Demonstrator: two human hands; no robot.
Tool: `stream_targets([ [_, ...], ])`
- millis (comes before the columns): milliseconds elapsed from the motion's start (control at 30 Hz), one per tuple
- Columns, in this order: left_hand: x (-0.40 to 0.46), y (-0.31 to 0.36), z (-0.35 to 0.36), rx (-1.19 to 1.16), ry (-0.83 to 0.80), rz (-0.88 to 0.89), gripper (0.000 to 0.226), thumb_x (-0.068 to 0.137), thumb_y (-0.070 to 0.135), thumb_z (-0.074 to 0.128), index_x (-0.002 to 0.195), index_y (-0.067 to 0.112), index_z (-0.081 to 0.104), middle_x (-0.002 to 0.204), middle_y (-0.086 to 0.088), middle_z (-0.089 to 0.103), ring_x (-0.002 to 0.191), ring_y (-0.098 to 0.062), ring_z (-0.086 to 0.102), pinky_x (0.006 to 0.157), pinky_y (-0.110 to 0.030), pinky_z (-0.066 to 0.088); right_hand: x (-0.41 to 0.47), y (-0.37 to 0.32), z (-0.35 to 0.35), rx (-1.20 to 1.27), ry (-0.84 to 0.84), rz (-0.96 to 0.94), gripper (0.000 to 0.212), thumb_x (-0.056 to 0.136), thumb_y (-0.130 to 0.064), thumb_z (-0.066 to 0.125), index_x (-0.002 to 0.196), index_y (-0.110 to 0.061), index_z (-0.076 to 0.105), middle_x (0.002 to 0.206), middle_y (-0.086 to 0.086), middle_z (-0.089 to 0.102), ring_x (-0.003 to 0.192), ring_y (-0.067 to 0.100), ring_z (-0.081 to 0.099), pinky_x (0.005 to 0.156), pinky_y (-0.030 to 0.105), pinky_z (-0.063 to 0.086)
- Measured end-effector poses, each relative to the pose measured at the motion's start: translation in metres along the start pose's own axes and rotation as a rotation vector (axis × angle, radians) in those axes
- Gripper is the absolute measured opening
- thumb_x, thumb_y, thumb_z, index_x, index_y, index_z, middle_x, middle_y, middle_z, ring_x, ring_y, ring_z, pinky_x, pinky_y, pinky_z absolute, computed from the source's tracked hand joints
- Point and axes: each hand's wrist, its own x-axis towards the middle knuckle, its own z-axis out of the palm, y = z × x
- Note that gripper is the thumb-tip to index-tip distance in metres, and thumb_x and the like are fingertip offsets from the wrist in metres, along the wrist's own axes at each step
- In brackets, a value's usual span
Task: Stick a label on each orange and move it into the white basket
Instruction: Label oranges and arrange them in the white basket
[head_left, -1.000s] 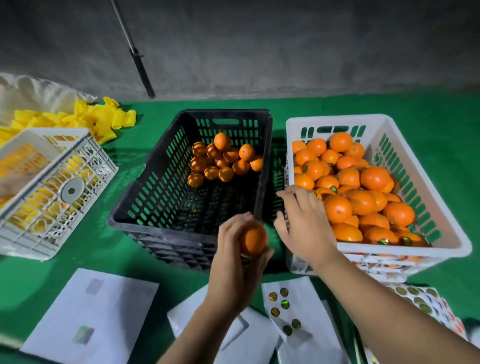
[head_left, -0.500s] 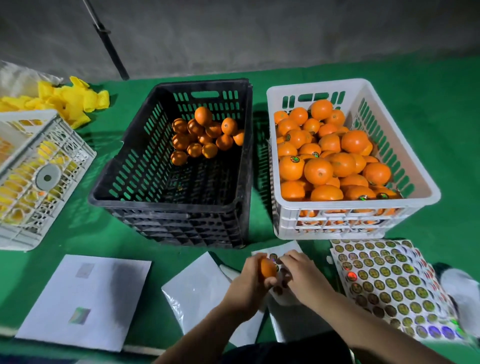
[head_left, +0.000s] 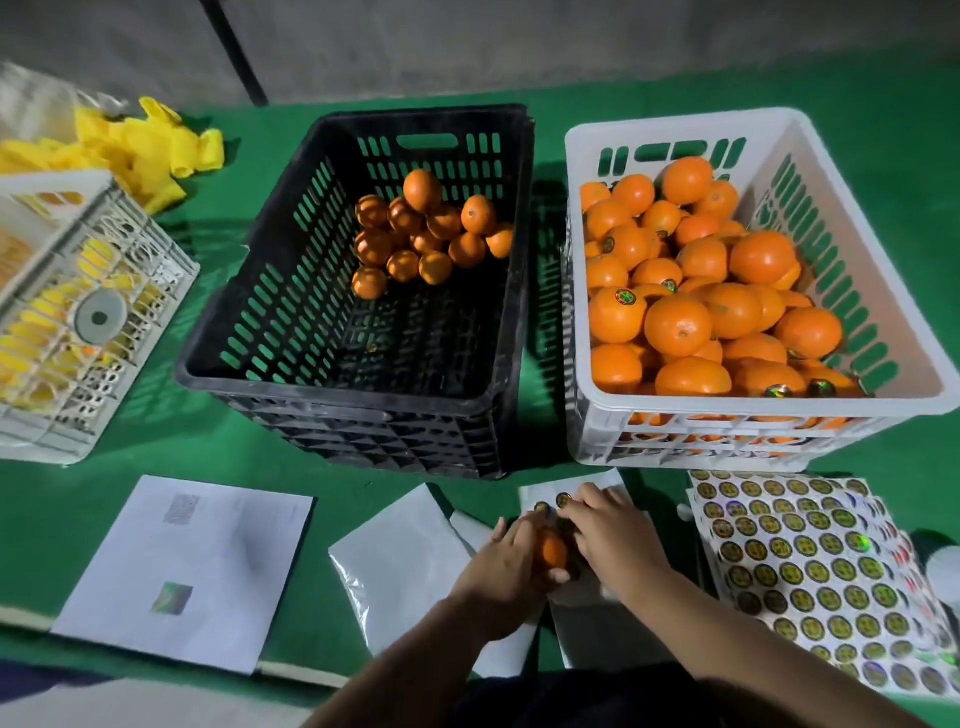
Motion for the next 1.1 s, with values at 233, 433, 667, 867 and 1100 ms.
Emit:
stream_targets([
  [233,0.001,-0.002,0.000,0.035,-0.006,-0.027,0.087,0.093,0.077,0.041,0.154,0.015,0.032,0.166,0.000,0.033,0.152,-0.021,0.030,0.126,-0.030,-0.006,-0.001,-0.002,-0.003,0.033,0.016,0.010,0.028,0.088,-0.027,0.072,0.112,-0.031,0.059,0.116,-0.006,0.056,0.108,0.024,0.054,0.074,0.037,0.056],
  [433,0.003,-0.005,0.003,0.034,-0.021,-0.056,0.082,0.092,0.078,0.045,0.151,0.021,0.034,0.164,0.003,0.036,0.151,-0.026,0.032,0.125,-0.032,-0.006,-0.002,-0.002,-0.004,-0.014,0.035,-0.022,0.028,0.085,-0.027,0.075,0.111,-0.026,0.063,0.110,-0.002,0.059,0.101,0.027,0.059,0.070,0.037,0.056],
  [667,0.005,-0.007,0.004,0.040,-0.023,-0.054,0.074,0.094,0.077,0.047,0.147,0.027,0.035,0.162,0.003,0.040,0.150,-0.023,0.036,0.124,-0.034,-0.011,0.004,-0.010,-0.013,0.051,0.016,0.005,0.015,0.093,-0.027,0.066,0.107,-0.029,0.061,0.115,-0.006,0.055,0.106,0.022,0.053,0.081,0.033,0.049],
  [867,0.006,-0.002,0.000,0.081,-0.060,-0.085,0.075,0.096,0.072,0.047,0.152,0.026,0.026,0.161,-0.003,0.041,0.152,-0.024,0.032,0.128,-0.039,-0.011,0.001,-0.005,-0.019,-0.043,-0.025,-0.035,0.030,0.088,-0.010,0.067,0.114,-0.023,0.065,0.117,-0.001,0.055,0.107,0.026,0.057,0.079,0.034,0.053],
  [1100,0.005,0.002,-0.001,0.100,-0.045,-0.069,0.073,0.097,0.069,0.049,0.153,0.026,0.027,0.163,0.001,0.037,0.151,-0.023,0.034,0.126,-0.039,-0.012,0.002,-0.006,-0.021,-0.065,0.001,-0.076,0.031,0.091,-0.017,0.068,0.121,-0.023,0.067,0.118,-0.001,0.060,0.108,0.026,0.059,0.086,0.038,0.053],
])
